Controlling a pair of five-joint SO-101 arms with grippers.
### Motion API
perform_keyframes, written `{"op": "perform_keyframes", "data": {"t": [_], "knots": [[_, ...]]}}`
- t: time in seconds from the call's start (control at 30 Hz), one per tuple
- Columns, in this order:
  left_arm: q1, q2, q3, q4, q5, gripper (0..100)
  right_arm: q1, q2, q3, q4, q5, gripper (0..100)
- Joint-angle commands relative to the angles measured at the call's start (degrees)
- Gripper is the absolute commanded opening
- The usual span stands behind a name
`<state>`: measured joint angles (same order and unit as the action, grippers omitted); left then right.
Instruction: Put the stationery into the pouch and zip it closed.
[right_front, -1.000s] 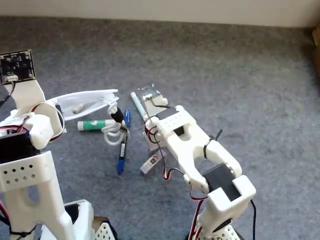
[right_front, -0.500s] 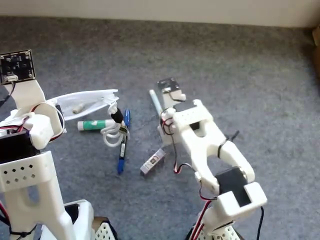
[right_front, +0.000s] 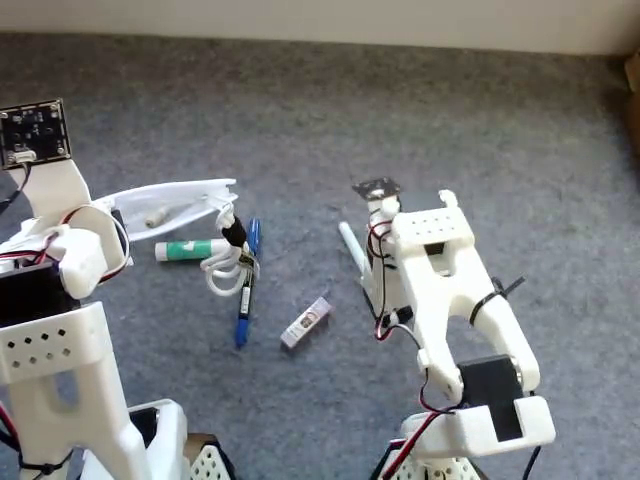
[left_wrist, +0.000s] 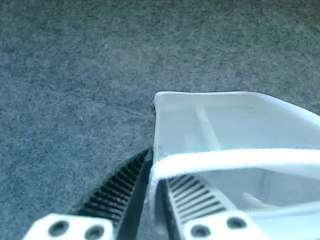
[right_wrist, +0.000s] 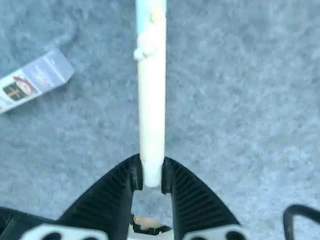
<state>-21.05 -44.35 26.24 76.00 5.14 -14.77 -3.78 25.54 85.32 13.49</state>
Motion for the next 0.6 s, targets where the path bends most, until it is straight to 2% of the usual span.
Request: {"op": "perform_keyframes", "data": {"t": [0.0, 0.33, 0.57], "knots": [[0.75, 0.4, -0.22, 0.0, 0.62, 1, 0.31, -4.7, 2.86, 1.36, 0.97, 0.5], [0.75, 0.57, -0.22, 0.0, 0.62, 1, 0.22, -17.45, 18.51, -3.65, 1.05, 1.2], [0.75, 0.66, -0.13, 0.0, 0.62, 1, 0.13, -18.59, 18.68, -3.65, 0.79, 18.6]]}}
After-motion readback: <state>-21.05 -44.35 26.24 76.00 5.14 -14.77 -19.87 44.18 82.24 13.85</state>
